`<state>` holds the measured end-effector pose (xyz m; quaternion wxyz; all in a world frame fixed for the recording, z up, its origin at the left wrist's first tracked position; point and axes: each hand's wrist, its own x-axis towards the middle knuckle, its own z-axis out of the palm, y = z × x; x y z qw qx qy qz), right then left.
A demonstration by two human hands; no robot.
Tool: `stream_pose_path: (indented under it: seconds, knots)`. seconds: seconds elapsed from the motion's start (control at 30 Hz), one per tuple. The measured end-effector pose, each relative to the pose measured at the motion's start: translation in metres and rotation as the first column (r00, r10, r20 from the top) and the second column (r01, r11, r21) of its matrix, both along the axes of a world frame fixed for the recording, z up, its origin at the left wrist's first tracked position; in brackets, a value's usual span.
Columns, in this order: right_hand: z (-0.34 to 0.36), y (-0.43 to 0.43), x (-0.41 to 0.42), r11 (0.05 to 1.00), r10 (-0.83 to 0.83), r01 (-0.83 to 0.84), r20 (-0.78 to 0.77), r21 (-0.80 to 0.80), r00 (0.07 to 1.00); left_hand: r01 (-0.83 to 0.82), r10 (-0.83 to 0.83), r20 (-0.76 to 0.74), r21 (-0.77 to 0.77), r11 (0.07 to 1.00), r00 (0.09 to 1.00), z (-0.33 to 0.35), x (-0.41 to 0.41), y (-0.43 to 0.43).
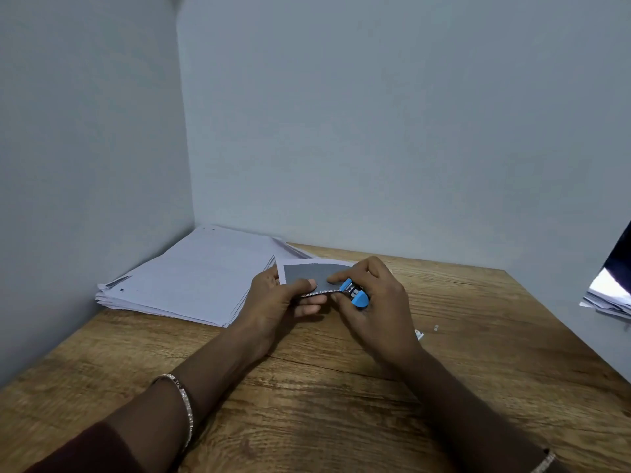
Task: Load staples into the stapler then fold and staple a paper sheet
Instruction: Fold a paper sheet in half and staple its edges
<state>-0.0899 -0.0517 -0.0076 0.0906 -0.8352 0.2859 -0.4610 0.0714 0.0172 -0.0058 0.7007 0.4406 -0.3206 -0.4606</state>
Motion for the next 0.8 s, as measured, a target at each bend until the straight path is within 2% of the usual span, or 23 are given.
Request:
stream_pose_path:
  seconds: [0.17, 0.2, 0.23, 0.27, 0.3, 0.37, 0.43, 0.47, 0.5, 0.53, 0.57, 0.7, 0.8]
  knots:
    - [0.000, -0.003, -0.002, 0.999, 0.026, -0.026, 0.004, 0.041, 1.000, -0.059, 0.059, -0.027, -0.018, 0.998, 0.998, 0.004, -0.003, 0.001]
    - [0.000, -0.003, -0.002, 0.999, 0.016, -0.016, 0.010, 0.044, 1.000, -0.108, 0.108, 0.007, -0.034, 0.994, 0.994, 0.004, -0.003, 0.002]
    - [0.000, -0.003, -0.002, 0.998, 0.005, -0.006, 0.023, 0.055, 1.000, -0.195, 0.201, 0.106, -0.068, 0.978, 0.974, 0.004, -0.003, 0.003]
    - [0.001, -0.003, -0.001, 0.997, -0.003, 0.000, 0.039, 0.076, 0.999, -0.297, 0.322, 0.259, -0.132, 0.946, 0.911, 0.003, -0.001, 0.005]
    - [0.001, -0.003, -0.002, 0.994, -0.003, -0.003, 0.053, 0.106, 0.999, -0.366, 0.429, 0.417, -0.226, 0.903, 0.801, 0.002, 0.002, 0.007]
    - [0.000, -0.003, -0.002, 0.983, 0.015, -0.028, 0.074, 0.183, 0.997, -0.353, 0.537, 0.648, -0.405, 0.844, 0.541, 0.003, 0.009, 0.011]
    - [-0.001, -0.002, -0.003, 0.971, 0.020, -0.040, 0.086, 0.237, 0.996, -0.284, 0.531, 0.792, -0.457, 0.843, 0.303, 0.006, 0.013, 0.012]
    - [-0.001, -0.002, -0.003, 0.967, 0.017, -0.039, 0.088, 0.253, 0.996, -0.254, 0.503, 0.836, -0.449, 0.857, 0.220, 0.007, 0.012, 0.012]
    - [-0.001, -0.003, -0.003, 0.963, 0.016, -0.039, 0.089, 0.267, 0.996, -0.229, 0.471, 0.865, -0.429, 0.874, 0.175, 0.006, 0.010, 0.011]
    - [-0.001, -0.003, -0.003, 0.959, 0.021, -0.045, 0.090, 0.281, 0.996, -0.211, 0.441, 0.880, -0.404, 0.890, 0.174, 0.004, 0.007, 0.009]
    - [-0.001, -0.002, -0.003, 0.954, 0.032, -0.059, 0.093, 0.295, 0.995, -0.200, 0.412, 0.886, -0.374, 0.906, 0.212, 0.002, 0.006, 0.008]
    - [-0.001, -0.002, -0.003, 0.918, 0.083, -0.122, 0.118, 0.378, 0.990, -0.168, 0.291, 0.824, -0.238, 0.957, 0.486, -0.003, 0.008, 0.004]
    - [-0.002, -0.002, -0.001, 0.893, 0.099, -0.142, 0.121, 0.427, 0.988, -0.116, 0.226, 0.802, -0.194, 0.974, 0.553, -0.003, 0.009, 0.002]
